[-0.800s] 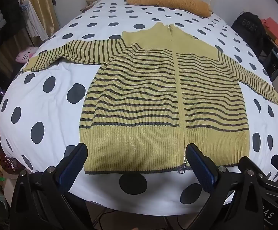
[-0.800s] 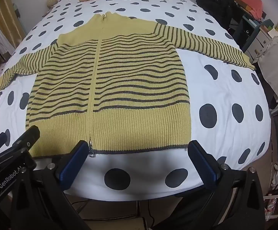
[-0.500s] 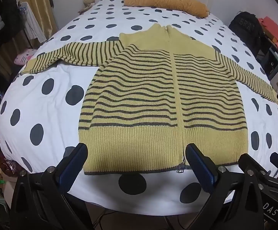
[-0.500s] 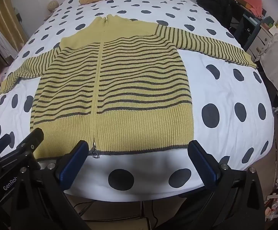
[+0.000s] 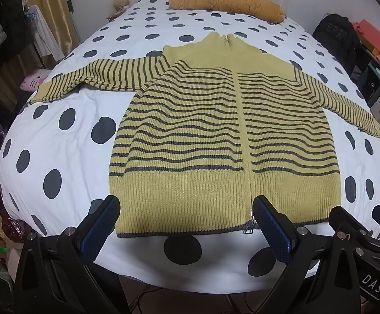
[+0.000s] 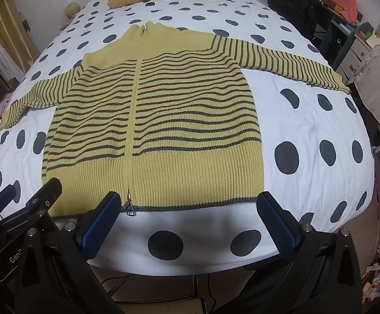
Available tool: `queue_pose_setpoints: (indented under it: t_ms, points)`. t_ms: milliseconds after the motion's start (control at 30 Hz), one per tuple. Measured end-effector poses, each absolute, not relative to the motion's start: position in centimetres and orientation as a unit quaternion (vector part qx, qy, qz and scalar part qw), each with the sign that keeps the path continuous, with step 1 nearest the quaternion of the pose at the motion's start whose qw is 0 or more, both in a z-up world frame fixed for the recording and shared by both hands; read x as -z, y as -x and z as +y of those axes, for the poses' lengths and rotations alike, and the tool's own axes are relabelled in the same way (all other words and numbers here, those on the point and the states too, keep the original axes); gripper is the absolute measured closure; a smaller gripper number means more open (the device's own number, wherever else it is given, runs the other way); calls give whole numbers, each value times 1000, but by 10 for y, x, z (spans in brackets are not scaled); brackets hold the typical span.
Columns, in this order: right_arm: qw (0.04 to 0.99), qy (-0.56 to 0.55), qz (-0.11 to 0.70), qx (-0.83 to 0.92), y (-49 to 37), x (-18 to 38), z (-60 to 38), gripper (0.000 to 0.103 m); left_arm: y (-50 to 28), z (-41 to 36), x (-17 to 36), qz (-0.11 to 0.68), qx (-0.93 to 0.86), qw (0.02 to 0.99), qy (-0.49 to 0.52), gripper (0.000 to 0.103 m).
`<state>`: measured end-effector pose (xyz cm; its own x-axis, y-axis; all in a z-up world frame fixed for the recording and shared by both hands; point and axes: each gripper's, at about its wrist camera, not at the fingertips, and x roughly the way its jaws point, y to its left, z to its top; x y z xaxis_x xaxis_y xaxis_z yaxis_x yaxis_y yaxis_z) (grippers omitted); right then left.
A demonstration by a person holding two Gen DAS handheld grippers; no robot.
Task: Fold large clothes
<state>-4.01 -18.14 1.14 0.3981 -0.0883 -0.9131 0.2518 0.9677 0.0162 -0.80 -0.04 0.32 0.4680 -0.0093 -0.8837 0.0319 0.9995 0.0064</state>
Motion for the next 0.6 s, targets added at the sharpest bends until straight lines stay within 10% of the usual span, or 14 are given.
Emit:
queue_pose_setpoints:
  t_ms: [600]
  points:
    - [832, -67, 540, 105, 41, -11, -179, 0, 7, 0, 0, 524, 10, 852, -8, 2]
